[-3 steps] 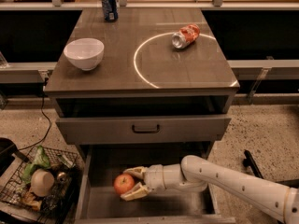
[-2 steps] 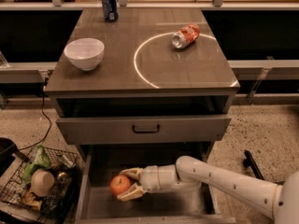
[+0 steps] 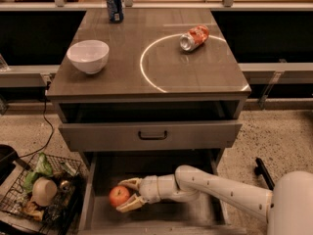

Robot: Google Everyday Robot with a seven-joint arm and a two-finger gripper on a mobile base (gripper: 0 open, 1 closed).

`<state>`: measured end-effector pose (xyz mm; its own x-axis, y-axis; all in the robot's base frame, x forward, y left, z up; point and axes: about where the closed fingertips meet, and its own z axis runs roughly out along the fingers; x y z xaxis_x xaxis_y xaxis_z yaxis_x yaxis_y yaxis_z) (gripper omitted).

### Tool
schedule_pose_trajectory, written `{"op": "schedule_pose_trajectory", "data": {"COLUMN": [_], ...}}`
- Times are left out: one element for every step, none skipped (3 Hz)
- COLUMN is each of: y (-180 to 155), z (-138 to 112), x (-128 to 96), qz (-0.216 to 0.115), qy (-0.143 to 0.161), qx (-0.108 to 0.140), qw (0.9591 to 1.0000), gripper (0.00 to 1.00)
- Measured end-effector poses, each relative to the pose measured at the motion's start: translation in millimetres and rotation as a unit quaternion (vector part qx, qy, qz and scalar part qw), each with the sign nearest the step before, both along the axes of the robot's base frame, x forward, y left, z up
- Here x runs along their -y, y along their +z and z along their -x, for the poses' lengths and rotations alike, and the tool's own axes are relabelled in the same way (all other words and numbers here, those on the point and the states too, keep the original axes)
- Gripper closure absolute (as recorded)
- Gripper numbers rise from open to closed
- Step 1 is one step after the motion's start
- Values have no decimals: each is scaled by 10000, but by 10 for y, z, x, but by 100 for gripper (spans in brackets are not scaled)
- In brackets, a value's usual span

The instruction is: Place apple into middle drawer

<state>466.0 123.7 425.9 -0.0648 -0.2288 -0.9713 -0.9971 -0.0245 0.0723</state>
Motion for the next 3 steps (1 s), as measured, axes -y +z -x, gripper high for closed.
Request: {"op": "schedule_pose_trajectory", "data": {"y": [-149, -298, -305], "z": [36, 95, 111], "x": [-154, -278, -299], "qz": [-17, -63, -75], "qy": [108, 174, 191], "qx": [-3, -78, -92], "qw": [9999, 9998, 9997], "gripper": [100, 100, 83]}}
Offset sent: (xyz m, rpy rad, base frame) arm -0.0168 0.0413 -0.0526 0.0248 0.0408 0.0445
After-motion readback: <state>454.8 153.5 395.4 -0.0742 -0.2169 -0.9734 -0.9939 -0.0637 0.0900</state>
